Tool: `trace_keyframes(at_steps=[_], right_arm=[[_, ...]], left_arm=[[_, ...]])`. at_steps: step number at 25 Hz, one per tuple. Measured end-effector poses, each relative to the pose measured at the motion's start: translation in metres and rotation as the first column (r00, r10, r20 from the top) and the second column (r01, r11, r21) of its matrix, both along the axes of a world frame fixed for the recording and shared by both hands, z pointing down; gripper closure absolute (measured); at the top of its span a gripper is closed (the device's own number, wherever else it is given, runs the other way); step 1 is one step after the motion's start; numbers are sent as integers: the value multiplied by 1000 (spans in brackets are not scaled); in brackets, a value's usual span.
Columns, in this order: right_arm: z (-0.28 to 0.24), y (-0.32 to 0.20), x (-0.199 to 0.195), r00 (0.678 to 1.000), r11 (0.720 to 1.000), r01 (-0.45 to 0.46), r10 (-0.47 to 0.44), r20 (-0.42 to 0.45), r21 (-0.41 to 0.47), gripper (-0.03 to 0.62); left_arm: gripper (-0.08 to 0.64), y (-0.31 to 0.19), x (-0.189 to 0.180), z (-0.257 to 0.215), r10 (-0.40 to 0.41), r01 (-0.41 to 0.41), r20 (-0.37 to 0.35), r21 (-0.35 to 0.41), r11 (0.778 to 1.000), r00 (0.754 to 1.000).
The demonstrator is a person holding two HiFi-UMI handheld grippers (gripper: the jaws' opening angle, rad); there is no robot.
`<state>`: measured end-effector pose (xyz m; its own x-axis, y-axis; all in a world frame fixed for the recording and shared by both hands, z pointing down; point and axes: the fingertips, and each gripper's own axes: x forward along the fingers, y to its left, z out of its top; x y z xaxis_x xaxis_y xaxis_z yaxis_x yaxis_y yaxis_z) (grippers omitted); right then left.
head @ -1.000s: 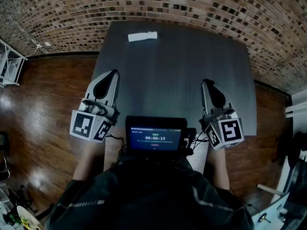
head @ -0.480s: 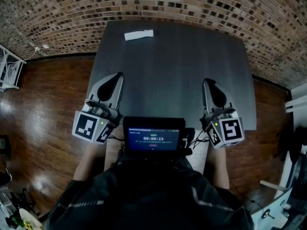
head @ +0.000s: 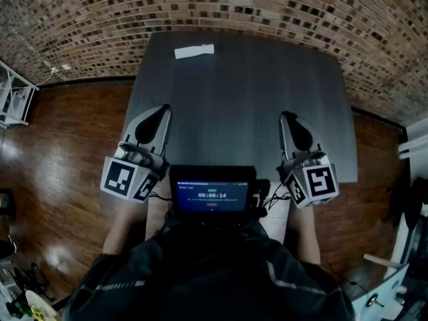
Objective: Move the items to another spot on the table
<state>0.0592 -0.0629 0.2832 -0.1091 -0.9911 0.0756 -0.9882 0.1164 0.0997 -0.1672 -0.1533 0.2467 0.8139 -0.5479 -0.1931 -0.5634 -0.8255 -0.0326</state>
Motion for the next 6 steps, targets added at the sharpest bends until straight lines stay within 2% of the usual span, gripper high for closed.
trace_keyframes(at_steps=[6], right_arm=[[-3,5,4,1000,1000,0,0,3,2,591]], left_arm=[[557,9,4,-3,5,-5,4,0,1000,1000]])
